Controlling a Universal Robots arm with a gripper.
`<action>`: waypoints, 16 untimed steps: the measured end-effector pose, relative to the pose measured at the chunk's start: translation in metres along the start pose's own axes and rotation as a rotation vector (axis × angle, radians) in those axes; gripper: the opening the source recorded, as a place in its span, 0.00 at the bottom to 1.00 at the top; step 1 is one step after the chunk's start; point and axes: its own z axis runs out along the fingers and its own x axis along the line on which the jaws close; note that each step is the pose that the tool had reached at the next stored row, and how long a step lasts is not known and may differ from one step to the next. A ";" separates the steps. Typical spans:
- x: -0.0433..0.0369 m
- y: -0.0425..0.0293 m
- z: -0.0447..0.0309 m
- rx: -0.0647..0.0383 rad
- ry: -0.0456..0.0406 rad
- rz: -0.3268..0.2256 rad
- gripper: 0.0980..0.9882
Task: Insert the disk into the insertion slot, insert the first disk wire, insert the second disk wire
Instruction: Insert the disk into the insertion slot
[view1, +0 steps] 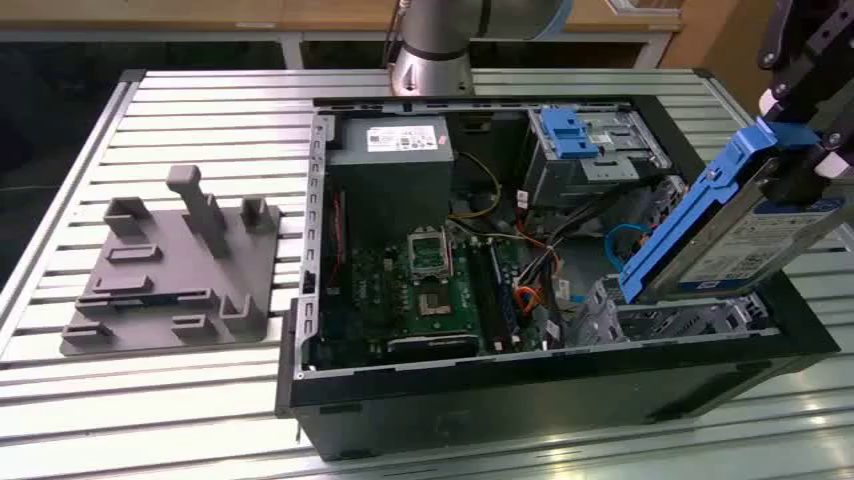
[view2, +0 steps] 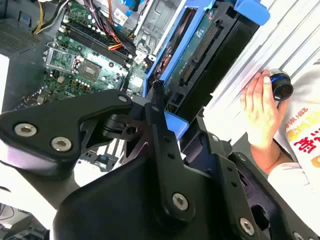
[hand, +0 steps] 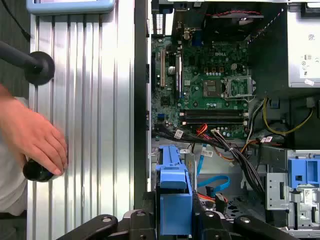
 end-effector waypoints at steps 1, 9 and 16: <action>0.0000 0.0000 0.0000 0.000 0.0000 0.000 0.30; 0.0000 0.0000 0.0000 0.000 0.0000 0.000 0.30; 0.0001 0.0000 0.0000 0.000 -0.0089 0.000 0.30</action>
